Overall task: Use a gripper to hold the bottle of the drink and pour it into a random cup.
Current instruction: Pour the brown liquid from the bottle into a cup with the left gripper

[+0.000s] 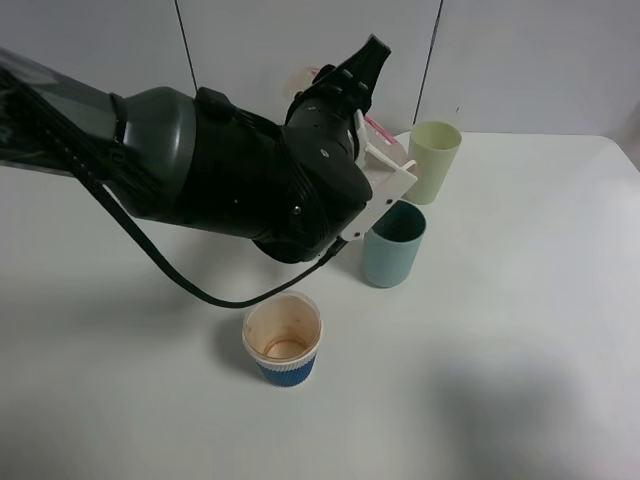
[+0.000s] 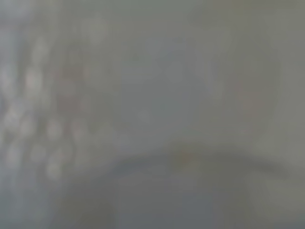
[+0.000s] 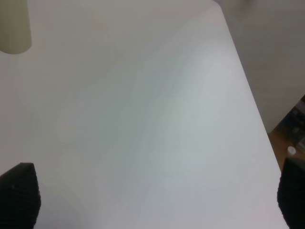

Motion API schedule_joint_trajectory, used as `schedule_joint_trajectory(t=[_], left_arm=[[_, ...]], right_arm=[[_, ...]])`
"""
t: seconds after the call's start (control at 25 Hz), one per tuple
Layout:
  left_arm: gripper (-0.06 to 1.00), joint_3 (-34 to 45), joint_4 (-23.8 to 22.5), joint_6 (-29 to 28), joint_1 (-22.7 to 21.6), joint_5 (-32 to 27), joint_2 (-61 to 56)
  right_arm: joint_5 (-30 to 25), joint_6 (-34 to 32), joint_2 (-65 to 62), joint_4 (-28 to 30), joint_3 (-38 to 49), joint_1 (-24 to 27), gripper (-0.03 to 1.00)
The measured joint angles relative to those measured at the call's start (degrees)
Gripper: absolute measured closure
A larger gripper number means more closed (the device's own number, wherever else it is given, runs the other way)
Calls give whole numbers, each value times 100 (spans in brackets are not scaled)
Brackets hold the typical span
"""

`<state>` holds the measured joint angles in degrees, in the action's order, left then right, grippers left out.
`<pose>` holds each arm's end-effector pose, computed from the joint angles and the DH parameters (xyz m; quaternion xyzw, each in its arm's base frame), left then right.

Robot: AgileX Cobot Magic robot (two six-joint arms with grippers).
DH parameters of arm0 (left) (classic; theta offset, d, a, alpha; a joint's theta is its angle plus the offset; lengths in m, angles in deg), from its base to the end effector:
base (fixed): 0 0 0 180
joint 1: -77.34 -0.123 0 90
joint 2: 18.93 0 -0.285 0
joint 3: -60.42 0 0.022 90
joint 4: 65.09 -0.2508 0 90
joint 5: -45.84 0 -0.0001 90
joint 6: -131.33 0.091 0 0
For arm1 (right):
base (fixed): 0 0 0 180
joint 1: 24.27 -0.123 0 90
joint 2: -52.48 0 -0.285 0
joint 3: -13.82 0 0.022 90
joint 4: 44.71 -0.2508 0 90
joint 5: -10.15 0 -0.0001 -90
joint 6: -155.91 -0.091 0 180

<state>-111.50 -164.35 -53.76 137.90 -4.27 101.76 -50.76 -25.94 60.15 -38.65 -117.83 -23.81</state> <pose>0.2602 -0.3208 0.2005 0.7288 0.3486 0.4918 0.3248 -0.0060 -0.0084 0.2785 0.0194 0.8509 -0.0465 0.5229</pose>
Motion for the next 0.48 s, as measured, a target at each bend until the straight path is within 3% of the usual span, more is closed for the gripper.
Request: schedule_joint_trajectory(t=[0.36,0.48], left_arm=[[60,0,13,-2208,-172,1458,-276],[60,-5,396,-2652,-407,2105,-451]], right_arm=[[0,0,0,0,0,0,-2],[0,0,0,0,0,0,-2]])
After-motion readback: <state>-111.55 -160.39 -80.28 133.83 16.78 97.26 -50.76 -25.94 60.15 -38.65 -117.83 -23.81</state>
